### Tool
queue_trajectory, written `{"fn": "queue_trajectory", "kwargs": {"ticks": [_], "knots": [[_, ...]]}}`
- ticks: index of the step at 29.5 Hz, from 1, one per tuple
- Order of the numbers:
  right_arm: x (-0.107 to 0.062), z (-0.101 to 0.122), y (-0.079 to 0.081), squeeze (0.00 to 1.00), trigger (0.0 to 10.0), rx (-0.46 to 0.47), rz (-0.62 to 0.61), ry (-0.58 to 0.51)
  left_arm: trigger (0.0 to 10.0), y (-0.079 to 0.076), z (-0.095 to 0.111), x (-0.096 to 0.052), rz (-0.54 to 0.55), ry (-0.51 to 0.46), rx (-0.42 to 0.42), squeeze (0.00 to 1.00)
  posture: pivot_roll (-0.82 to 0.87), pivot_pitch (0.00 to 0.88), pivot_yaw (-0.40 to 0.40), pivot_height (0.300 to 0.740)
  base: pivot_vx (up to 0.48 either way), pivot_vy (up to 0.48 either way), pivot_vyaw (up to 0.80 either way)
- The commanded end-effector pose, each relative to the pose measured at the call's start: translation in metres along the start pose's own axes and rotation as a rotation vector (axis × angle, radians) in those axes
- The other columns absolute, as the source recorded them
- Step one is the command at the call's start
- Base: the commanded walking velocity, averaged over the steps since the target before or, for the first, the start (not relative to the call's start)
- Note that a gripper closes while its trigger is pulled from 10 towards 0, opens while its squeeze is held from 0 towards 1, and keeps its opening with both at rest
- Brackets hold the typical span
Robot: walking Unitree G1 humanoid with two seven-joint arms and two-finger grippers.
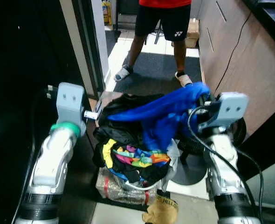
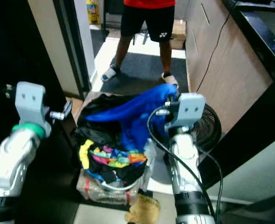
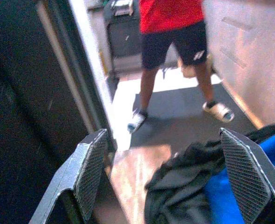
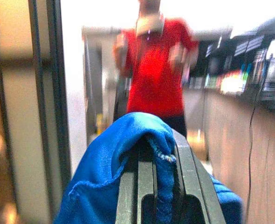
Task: Clothes washing
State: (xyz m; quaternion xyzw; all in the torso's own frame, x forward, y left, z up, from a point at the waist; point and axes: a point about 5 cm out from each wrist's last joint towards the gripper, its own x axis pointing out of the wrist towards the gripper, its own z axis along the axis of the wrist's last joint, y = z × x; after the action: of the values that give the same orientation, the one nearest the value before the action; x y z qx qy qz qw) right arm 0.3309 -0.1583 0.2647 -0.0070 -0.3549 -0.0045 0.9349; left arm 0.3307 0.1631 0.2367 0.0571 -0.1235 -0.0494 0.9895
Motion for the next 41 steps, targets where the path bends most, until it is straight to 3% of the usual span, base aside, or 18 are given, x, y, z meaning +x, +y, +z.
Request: {"fn": "queue_trajectory", "kwargs": {"ticks": [1, 2, 6, 8, 11, 15, 17, 18, 21, 25, 28, 41], "knots": [[0.014, 0.021, 0.000, 0.00, 10.0, 0.016, -0.027, -0.093, 10.0, -0.003, -0.010, 0.000, -0.012, 0.040, -0.010, 0.00, 0.10, 0.000, 0.101, 0.740, 0.000, 0.000, 0.00], [0.024, 0.033, 0.002, 0.00, 10.0, 0.026, -0.033, -0.143, 10.0, -0.005, -0.011, 0.001, -0.016, 0.042, -0.012, 0.00, 0.10, 0.000, 0.101, 0.740, 0.000, 0.000, 0.00], [0.031, 0.043, 0.002, 0.00, 10.0, 0.033, -0.037, -0.184, 10.0, -0.006, -0.011, 0.001, -0.020, 0.045, -0.016, 0.00, 0.10, 0.000, 0.102, 0.740, 0.000, 0.000, 0.00], [0.050, 0.076, 0.000, 0.00, 10.0, 0.055, -0.042, -0.286, 10.0, -0.011, -0.011, -0.002, -0.031, 0.067, -0.032, 0.00, 0.09, 0.000, 0.095, 0.740, 0.000, 0.000, 0.00], [0.055, 0.094, 0.001, 0.00, 10.0, 0.058, -0.032, -0.325, 10.0, -0.013, -0.011, -0.003, -0.034, 0.087, -0.042, 0.00, 0.09, 0.000, 0.088, 0.740, 0.000, 0.000, 0.00], [0.052, 0.092, 0.006, 0.00, 10.0, 0.040, -0.009, -0.309, 10.0, -0.013, -0.012, -0.004, -0.031, 0.095, -0.047, 0.00, 0.10, 0.000, 0.085, 0.740, 0.000, 0.000, 0.00], [0.037, 0.058, 0.010, 0.00, 10.0, 0.028, 0.010, -0.171, 10.0, -0.014, -0.014, -0.006, -0.027, 0.102, -0.051, 0.00, 0.10, 0.000, 0.076, 0.740, 0.000, 0.000, 0.00], [0.037, 0.058, 0.010, 0.00, 10.0, 0.028, 0.010, -0.171, 10.0, -0.014, -0.014, -0.006, -0.027, 0.102, -0.051, 0.00, 0.10, 0.000, 0.076, 0.740, 0.000, 0.000, 0.00], [0.010, 0.019, 0.018, 0.00, 10.0, 0.033, 0.021, -0.002, 10.0, -0.016, -0.017, -0.008, -0.026, 0.112, -0.053, 0.00, 0.10, 0.000, 0.076, 0.740, 0.000, 0.000, 0.00], [0.002, 0.011, 0.022, 0.00, 10.0, 0.040, 0.029, 0.032, 10.0, -0.016, -0.019, -0.009, -0.027, 0.118, -0.054, 0.00, 0.10, 0.000, 0.076, 0.740, 0.000, 0.000, 0.00], [-0.013, -0.001, 0.033, 0.00, 10.0, 0.056, 0.054, 0.104, 10.0, -0.019, -0.020, -0.009, -0.035, 0.131, -0.056, 0.00, 0.10, 0.000, 0.082, 0.740, 0.000, 0.000, 0.00], [-0.022, -0.007, 0.042, 0.00, 10.0, 0.056, 0.107, 0.151, 10.0, -0.020, -0.021, -0.009, -0.028, 0.140, -0.060, 0.00, 0.10, 0.000, 0.070, 0.740, 0.000, 0.000, 0.00]]}}
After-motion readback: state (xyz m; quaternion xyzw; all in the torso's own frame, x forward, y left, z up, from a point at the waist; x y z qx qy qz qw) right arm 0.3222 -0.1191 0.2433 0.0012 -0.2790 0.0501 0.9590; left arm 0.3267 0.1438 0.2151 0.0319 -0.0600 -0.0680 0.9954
